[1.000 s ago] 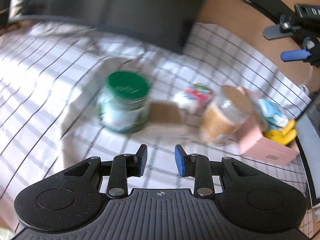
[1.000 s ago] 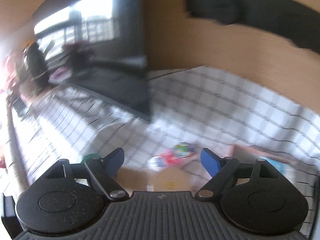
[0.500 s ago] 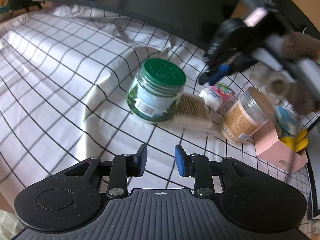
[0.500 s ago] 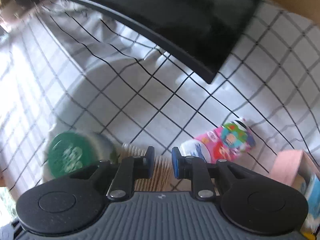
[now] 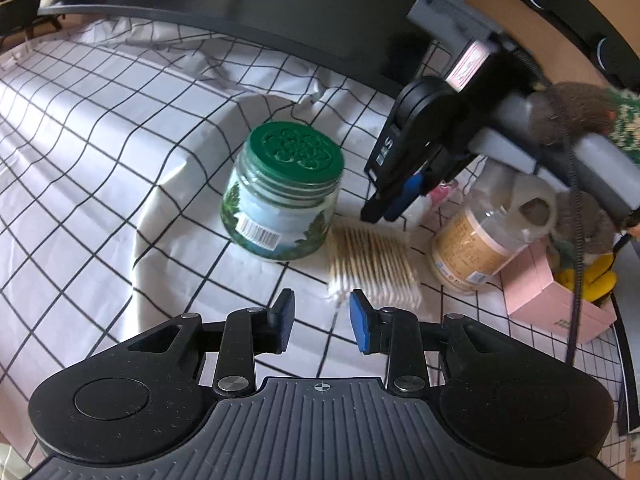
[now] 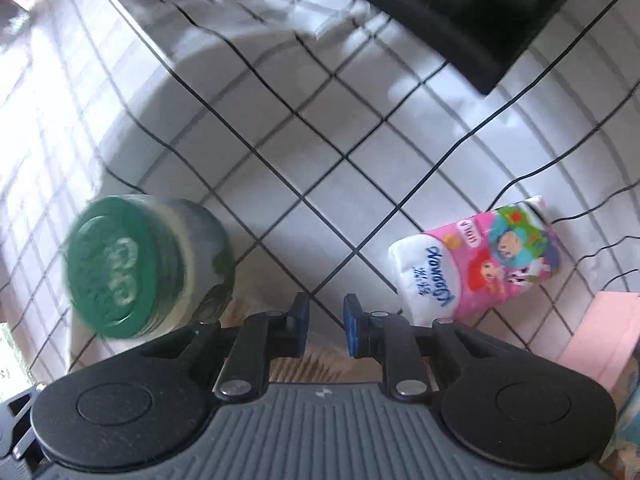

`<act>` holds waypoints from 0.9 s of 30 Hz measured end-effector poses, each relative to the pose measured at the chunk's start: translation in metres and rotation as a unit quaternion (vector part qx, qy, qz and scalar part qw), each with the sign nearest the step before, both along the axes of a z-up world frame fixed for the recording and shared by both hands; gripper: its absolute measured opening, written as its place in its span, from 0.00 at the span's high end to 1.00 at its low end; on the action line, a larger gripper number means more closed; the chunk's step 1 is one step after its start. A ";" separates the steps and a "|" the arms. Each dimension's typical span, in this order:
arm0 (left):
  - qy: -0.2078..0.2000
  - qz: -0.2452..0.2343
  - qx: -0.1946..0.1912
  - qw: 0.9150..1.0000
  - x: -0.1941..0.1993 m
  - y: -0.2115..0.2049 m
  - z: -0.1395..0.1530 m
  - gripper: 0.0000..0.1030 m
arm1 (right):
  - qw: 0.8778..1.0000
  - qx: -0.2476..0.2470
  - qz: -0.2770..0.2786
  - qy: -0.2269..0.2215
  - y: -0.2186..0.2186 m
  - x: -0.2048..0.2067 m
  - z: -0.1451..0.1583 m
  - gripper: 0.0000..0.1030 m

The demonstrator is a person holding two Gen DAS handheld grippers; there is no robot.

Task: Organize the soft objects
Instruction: 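Grasp the cotton-swab pack with the left tool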

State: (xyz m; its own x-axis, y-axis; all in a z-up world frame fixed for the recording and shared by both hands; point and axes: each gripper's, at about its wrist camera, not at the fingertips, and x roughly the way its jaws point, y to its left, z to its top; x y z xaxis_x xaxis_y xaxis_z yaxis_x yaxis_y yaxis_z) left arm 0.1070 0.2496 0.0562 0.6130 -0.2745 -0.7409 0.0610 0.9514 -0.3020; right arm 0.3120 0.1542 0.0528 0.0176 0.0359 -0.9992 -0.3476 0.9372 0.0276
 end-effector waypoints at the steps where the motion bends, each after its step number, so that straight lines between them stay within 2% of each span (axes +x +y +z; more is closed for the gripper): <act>1: -0.003 -0.004 0.002 1.000 0.000 -0.002 0.001 0.68 | 1.000 0.001 0.003 -0.020 -0.002 -0.004 0.012 0.81; 4: -0.015 -0.017 0.009 1.000 0.001 -0.010 0.004 0.68 | 0.996 0.003 0.021 -0.088 -0.009 -0.021 0.052 0.81; 6: -0.024 -0.022 0.014 0.999 0.005 -0.021 0.007 0.68 | 0.993 0.013 0.025 -0.113 -0.012 -0.024 0.075 0.77; 7: -0.026 -0.025 0.020 0.999 0.008 -0.027 0.007 0.68 | 0.992 0.018 0.021 -0.120 -0.014 -0.023 0.084 0.69; 8: -0.030 -0.031 0.031 0.999 0.011 -0.035 0.007 0.68 | 0.991 0.022 0.016 -0.129 -0.018 -0.024 0.093 0.55; 10: -0.046 -0.048 0.066 0.996 0.018 -0.056 0.010 0.68 | 0.987 0.029 0.005 -0.155 -0.029 -0.024 0.105 0.36; 13: -0.050 -0.072 0.129 0.988 0.028 -0.086 0.008 0.68 | 0.980 0.035 -0.002 -0.197 -0.048 -0.024 0.116 0.35; 15: -0.033 -0.079 0.150 0.985 0.036 -0.100 0.002 0.68 | 0.977 0.047 -0.007 -0.209 -0.061 -0.027 0.119 0.35; 17: -0.006 -0.089 0.153 0.984 0.043 -0.109 -0.007 0.67 | 0.974 0.064 -0.012 -0.219 -0.074 -0.032 0.123 0.35; 20: -0.011 -0.108 0.166 0.980 0.042 -0.118 -0.012 0.55 | 0.967 0.083 -0.020 -0.242 -0.091 -0.039 0.127 0.35; 22: -0.010 -0.129 0.175 0.976 0.041 -0.124 -0.013 0.42 | 0.963 0.091 -0.023 -0.252 -0.100 -0.042 0.128 0.35; 24: -0.009 -0.149 0.188 0.971 0.041 -0.130 -0.014 0.34 | 0.962 0.098 -0.028 -0.253 -0.105 -0.042 0.123 0.35; 25: -0.007 -0.153 0.189 0.970 0.041 -0.130 -0.014 0.34 | 0.962 0.102 -0.031 -0.251 -0.108 -0.041 0.120 0.35; 27: -0.006 -0.133 0.160 0.978 0.040 -0.123 -0.007 0.36 | 0.962 0.106 -0.037 -0.247 -0.114 -0.040 0.117 0.35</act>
State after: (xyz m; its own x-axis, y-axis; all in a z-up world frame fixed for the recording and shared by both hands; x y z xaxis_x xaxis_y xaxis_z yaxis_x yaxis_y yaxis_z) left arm 0.1474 0.1268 0.0492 0.5609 -0.1803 -0.8080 0.3208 0.9471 0.0114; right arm 0.2719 0.0404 0.1696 0.4997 0.2182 -0.8383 -0.2999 0.9515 0.0688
